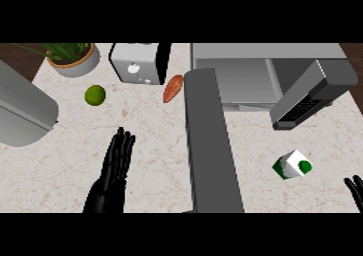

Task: Pick up the milk, place it into the microwave and close the microwave

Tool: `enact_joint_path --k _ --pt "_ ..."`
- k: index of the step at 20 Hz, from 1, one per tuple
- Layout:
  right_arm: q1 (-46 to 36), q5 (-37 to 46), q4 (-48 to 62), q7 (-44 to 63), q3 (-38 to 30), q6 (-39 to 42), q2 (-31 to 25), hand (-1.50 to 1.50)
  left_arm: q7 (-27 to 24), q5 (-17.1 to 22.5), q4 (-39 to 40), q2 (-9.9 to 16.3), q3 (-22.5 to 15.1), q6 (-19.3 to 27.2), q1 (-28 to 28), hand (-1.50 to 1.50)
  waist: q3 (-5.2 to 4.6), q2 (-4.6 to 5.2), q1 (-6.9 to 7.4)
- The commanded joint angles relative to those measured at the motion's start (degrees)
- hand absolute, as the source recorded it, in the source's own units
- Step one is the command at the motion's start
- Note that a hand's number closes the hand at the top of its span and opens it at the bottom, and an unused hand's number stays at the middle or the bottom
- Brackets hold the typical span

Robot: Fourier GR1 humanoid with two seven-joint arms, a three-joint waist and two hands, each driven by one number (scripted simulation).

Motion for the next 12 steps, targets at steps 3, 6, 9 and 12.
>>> enact_joint_path --k 3,6,9,12 --pt "-4.4 7.0 12.7 -10.7 -1.6 -1.5 0.9 -1.50 -4.0 0.0 2.5 0.0 -2.6 1.4 2.5 -1.50 0.01 0.04 0.16" --pt "-7.1 6.3 16.9 -10.3 -2.5 -2.0 -0.4 -1.50 -2.6 -0.8 0.4 0.0 -6.1 3.2 4.1 -1.50 0.00 0.03 0.23" --pt "-11.6 6.9 20.9 -9.6 -2.9 -4.5 -0.8 -1.50 2.5 2.8 -2.2 1.8 -2.4 1.1 0.6 -1.50 0.00 0.07 0.22" --pt "-13.9 11.5 27.5 -14.9 -0.6 -7.1 0.0 -1.50 -7.9 3.8 3.0 2.7 -4.3 0.0 5.5 -1.50 -0.01 0.07 0.39"
